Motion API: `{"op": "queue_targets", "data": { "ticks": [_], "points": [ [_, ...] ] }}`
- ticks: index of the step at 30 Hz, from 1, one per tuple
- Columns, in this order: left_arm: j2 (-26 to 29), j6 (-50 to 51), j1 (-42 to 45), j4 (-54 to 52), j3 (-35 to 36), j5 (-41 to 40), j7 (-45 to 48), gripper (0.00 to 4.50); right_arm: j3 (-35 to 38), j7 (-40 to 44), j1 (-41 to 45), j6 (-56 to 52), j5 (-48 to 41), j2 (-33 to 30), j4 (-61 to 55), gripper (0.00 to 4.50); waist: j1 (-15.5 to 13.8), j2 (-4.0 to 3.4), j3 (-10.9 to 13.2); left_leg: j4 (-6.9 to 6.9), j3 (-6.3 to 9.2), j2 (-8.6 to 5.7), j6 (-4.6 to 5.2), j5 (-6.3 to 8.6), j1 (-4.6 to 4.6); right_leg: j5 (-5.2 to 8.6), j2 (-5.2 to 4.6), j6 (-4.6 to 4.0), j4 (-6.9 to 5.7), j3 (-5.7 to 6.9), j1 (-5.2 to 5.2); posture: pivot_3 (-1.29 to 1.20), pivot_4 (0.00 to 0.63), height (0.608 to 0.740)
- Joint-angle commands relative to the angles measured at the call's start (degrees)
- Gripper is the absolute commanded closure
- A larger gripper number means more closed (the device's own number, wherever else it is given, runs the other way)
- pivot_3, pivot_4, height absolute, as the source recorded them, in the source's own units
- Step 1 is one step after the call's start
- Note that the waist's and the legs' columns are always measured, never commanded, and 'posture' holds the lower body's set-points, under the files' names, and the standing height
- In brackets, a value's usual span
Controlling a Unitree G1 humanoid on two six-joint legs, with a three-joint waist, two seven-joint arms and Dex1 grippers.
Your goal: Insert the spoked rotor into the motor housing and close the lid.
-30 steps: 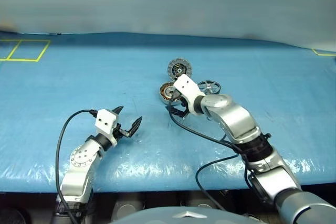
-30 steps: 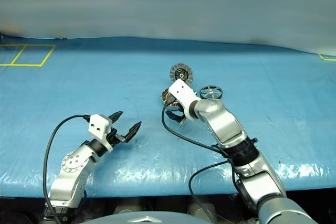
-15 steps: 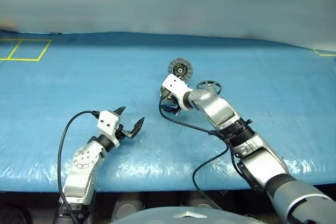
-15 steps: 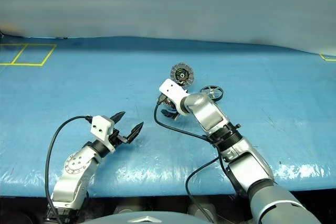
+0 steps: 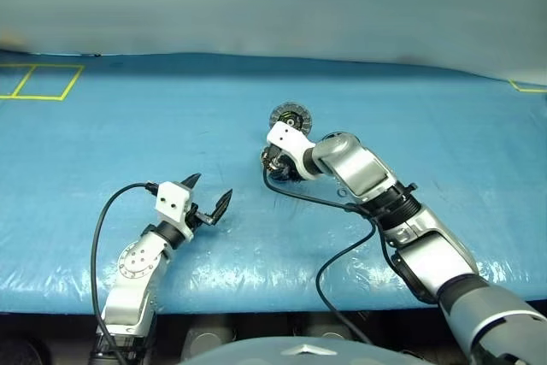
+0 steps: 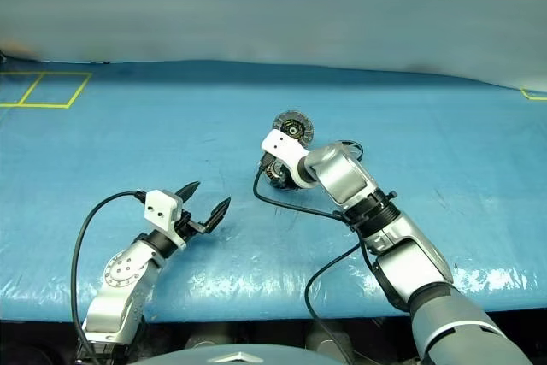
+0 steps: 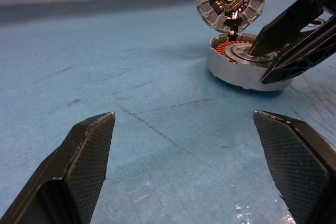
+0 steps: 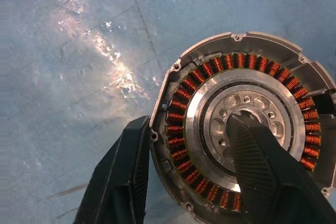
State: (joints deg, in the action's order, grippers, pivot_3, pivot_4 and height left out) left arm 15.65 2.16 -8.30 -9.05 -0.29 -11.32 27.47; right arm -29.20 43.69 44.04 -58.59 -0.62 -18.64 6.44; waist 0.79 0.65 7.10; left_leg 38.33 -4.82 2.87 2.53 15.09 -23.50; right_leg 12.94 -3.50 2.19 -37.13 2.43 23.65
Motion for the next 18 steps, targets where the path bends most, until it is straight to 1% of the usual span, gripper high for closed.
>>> {"op": "queue_targets", "data": {
  "ticks": [1, 4, 6, 10, 12, 18],
  "points": [
    [0.1, -1.0, -0.3, -1.8, 0.9, -0.4, -0.5, 0.0, -3.8, 0.4, -6.4, -6.2, -1.9, -0.1, -5.2, 2.6, 0.0, 0.03, -0.1, -0.02, 0.0, 0.01, 0.0, 0.0, 0.02, 0.0, 0.0, -0.01, 0.0, 0.0, -0.01, 0.0, 0.15, 0.74],
    [0.1, -1.0, -0.5, -2.0, 0.9, -0.4, -0.6, 0.0, -3.5, -2.8, -11.3, -10.6, -2.1, 0.9, -12.2, 2.6, 0.0, 0.11, -0.2, -0.04, 0.0, 0.03, -0.01, 0.0, 0.06, 0.04, -0.02, -0.07, 0.0, 0.02, -0.03, 0.0, 0.15, 0.74],
    [0.1, -0.9, -0.6, -2.0, 0.9, -0.4, -0.6, 0.0, -3.9, -4.7, -14.2, -12.7, -2.2, 1.5, -16.4, 2.6, 0.0, 0.18, -0.3, -0.08, -0.01, 0.05, -0.02, 0.0, 0.11, 0.21, -0.03, -0.36, 0.0, 0.05, -0.06, 0.0, 0.15, 0.74],
    [0.2, -0.7, -0.4, -1.9, 0.8, -0.4, -0.5, 0.0, -6.1, -6.9, -18.9, -14.1, -2.6, 0.8, -23.0, 2.6, 0.1, 0.19, -0.4, -0.16, -0.01, 0.08, -0.04, 0.01, 0.33, 0.29, -0.05, -0.49, 0.05, 0.07, -0.11, 0.0, 0.15, 0.74],
    [0.2, -0.6, -0.3, -1.9, 0.8, -0.5, -0.5, 0.0, -5.8, -7.6, -20.5, -14.9, -3.1, 0.5, -24.8, 2.6, 0.1, 0.22, -0.5, -0.26, -0.02, 0.08, -0.06, 0.02, 0.59, 0.34, -0.08, -0.55, 0.13, 0.09, -0.19, 0.0, 0.15, 0.74],
    [0.2, -0.2, 0.1, -1.7, 0.4, -0.3, -0.3, 0.0, -5.3, -9.2, -22.7, -17.3, -4.7, 0.8, -30.2, 2.6, 0.0, 0.24, -0.5, -0.31, -0.01, 0.07, -0.07, 0.03, 0.59, 0.34, -0.3, -0.57, 0.19, 0.1, -0.19, 0.0, 0.15, 0.74]
  ]
}}
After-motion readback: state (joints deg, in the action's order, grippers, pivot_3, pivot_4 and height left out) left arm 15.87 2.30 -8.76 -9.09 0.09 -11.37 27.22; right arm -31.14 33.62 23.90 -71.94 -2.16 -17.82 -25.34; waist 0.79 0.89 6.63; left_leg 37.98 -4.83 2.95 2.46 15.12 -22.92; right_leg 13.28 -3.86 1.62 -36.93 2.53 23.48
